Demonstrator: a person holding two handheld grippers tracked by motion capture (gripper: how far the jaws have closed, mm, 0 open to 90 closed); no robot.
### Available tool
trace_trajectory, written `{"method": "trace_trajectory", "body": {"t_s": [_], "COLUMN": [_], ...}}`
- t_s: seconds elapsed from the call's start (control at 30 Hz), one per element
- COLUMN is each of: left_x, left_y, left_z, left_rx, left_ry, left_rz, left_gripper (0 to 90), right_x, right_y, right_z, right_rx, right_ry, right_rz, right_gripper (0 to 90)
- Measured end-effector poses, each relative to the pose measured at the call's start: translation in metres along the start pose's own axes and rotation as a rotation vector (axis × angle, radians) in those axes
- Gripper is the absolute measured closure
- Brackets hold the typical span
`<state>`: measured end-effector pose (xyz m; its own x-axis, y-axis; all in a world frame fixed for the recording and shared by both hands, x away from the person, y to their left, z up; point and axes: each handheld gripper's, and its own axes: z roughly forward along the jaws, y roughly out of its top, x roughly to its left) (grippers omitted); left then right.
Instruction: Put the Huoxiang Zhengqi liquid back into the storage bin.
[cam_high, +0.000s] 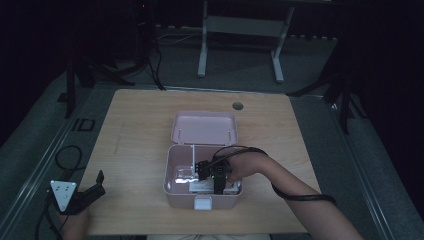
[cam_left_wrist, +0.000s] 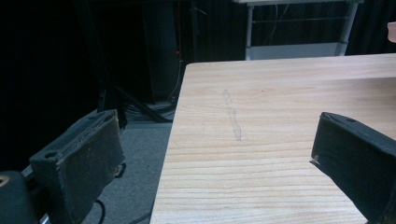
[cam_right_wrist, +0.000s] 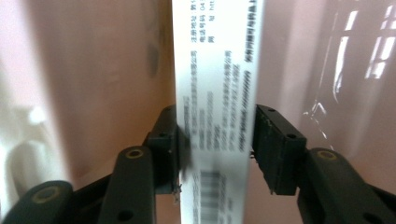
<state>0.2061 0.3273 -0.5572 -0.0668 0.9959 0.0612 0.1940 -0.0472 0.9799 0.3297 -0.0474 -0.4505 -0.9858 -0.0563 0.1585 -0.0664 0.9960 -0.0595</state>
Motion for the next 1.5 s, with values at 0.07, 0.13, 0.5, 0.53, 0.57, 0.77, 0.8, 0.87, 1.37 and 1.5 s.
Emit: {"method": "trace_trajectory", "body": {"t_s": [0.07,0.13,0.5,0.53,0.57,0.77,0.8,0.87,1.37,1.5], "left_x": [0.0,0.0,0.0,0.0,0.0,-0.001,-0.001,-0.001,-0.001,-0.001], "left_y": [0.0,0.0,0.0,0.0,0.0,0.0,0.0,0.0,-0.001,-0.001], "left_z": [0.0,0.0,0.0,0.0,0.0,0.0,0.0,0.0,0.0,0.0], "left_rx": [0.0,0.001,0.002,0.003,0.004,0.005,0.002,0.004,0.002,0.002], "left_ry": [0.001,0.001,0.001,0.001,0.001,0.0,0.0,0.001,-0.001,-0.003], "left_rz": [0.0,0.001,0.004,0.005,0.004,0.006,0.005,0.005,0.006,0.006], "left_gripper": [2.2,2.2,2.2,2.2,2.2,2.2,2.2,2.2,2.2,2.2], "right_x": [0.001,0.002,0.004,0.004,0.004,0.001,0.0,-0.001,-0.027,-0.039], "right_y": [-0.003,-0.006,-0.033,-0.037,-0.042,-0.075,-0.081,-0.094,-0.165,-0.17], "right_z": [-0.007,-0.015,-0.054,-0.058,-0.061,-0.081,-0.084,-0.09,-0.074,-0.052], "right_rx": [-0.012,-0.023,-0.102,-0.111,-0.12,-0.195,-0.209,-0.245,-0.483,-0.52], "right_ry": [0.004,-0.002,-0.055,-0.062,-0.069,-0.104,-0.116,-0.131,-0.253,-0.23], "right_rz": [-0.002,-0.003,0.039,0.046,0.049,0.103,0.114,0.131,0.23,0.29], "right_gripper": [52.0,51.8,51.5,51.4,51.3,47.5,46.5,44.6,12.0,12.5]}}
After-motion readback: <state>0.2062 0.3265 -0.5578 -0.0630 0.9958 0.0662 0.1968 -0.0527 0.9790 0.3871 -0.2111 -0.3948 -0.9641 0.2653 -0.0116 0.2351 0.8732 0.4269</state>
